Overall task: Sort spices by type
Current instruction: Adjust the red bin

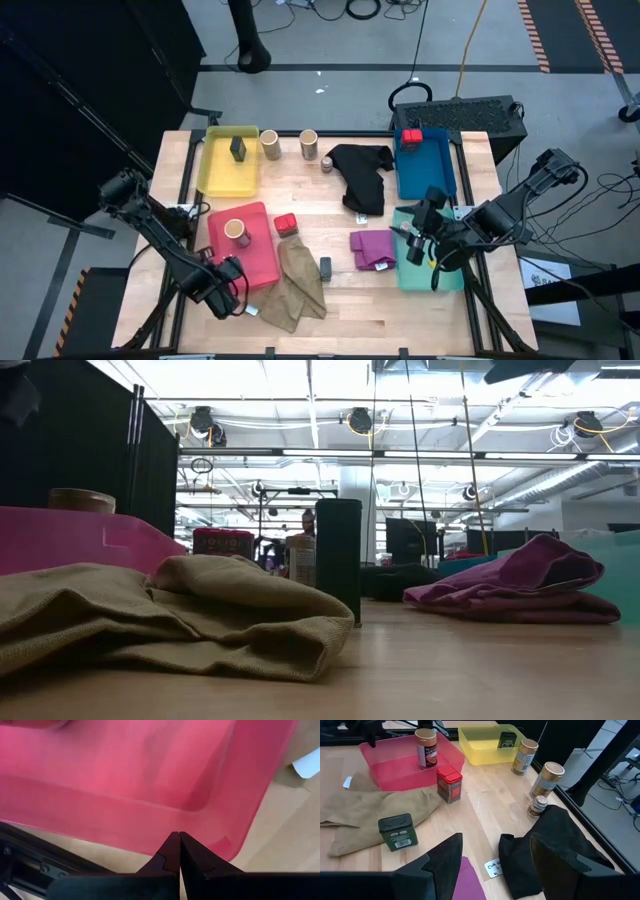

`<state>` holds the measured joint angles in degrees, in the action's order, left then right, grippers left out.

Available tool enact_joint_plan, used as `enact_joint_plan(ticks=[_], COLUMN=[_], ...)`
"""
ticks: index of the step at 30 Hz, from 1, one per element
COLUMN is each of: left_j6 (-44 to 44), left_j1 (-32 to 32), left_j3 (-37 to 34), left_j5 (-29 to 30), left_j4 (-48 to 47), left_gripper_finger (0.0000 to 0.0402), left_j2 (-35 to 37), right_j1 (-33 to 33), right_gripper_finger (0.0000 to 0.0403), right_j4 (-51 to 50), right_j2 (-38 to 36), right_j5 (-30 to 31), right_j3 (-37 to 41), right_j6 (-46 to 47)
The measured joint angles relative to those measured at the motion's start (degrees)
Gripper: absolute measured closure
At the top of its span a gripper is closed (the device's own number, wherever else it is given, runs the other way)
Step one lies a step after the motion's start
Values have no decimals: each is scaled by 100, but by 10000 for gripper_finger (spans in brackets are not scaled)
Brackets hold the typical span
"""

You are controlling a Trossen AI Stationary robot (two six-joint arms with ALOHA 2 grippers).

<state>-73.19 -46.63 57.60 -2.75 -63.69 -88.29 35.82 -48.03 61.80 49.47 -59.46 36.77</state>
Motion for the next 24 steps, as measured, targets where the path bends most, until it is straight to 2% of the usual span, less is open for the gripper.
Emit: enact_joint_plan(ticks=[16, 24], left_j6=[-782, -1051], left_j1=[0, -78], left_j3=[2, 2], left_j5=[-647, -1214], left_j4=[-695, -1134], left_gripper_finger=[397, 398], left_j2=[2, 2], right_j1=[-77, -77], right_gripper_finger=[188, 188], right_j4=[0, 0], right_j2=[0, 0], right_j5=[-4, -6], right_j3=[0, 0], right_j6=[0, 0])
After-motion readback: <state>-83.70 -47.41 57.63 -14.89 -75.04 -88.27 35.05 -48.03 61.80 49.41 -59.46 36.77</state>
